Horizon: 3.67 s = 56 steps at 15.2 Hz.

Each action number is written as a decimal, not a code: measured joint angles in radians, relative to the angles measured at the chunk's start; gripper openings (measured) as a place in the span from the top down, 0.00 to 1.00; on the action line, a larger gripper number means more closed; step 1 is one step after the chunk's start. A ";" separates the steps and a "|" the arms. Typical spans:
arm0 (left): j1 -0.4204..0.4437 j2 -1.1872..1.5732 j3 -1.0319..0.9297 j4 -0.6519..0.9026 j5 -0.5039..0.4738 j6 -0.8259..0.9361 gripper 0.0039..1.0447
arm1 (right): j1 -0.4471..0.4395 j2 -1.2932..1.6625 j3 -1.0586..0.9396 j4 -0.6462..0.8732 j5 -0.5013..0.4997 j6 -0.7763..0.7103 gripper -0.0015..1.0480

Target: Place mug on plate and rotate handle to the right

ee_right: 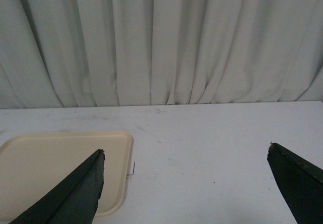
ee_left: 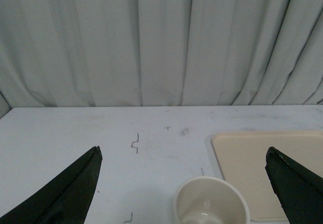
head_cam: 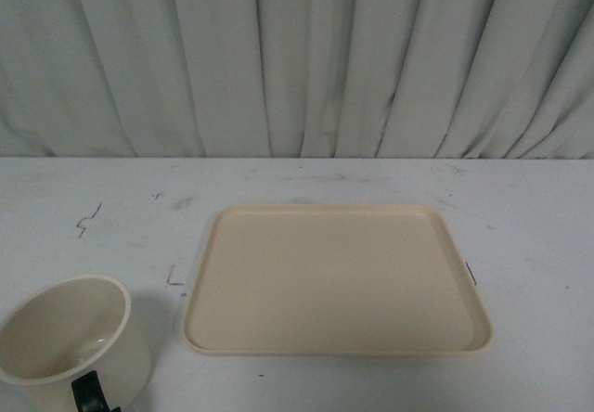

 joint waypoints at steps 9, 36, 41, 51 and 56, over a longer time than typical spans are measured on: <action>0.000 0.000 0.000 0.000 0.000 0.000 0.06 | 0.000 0.000 0.000 0.000 0.000 0.000 0.06; -0.018 1.602 0.632 -0.088 -0.008 -0.140 0.41 | 0.000 0.000 0.000 0.000 0.000 0.003 0.06; -0.029 1.593 0.634 -0.113 -0.004 -0.129 0.85 | 0.000 0.000 0.000 0.000 0.000 0.003 0.06; -0.063 1.535 0.679 -0.178 -0.008 -0.118 0.98 | 0.000 0.000 0.000 0.000 0.000 0.003 0.06; -0.484 1.959 1.310 -0.275 0.015 -0.102 0.98 | 0.000 0.000 0.000 0.000 0.000 0.003 0.06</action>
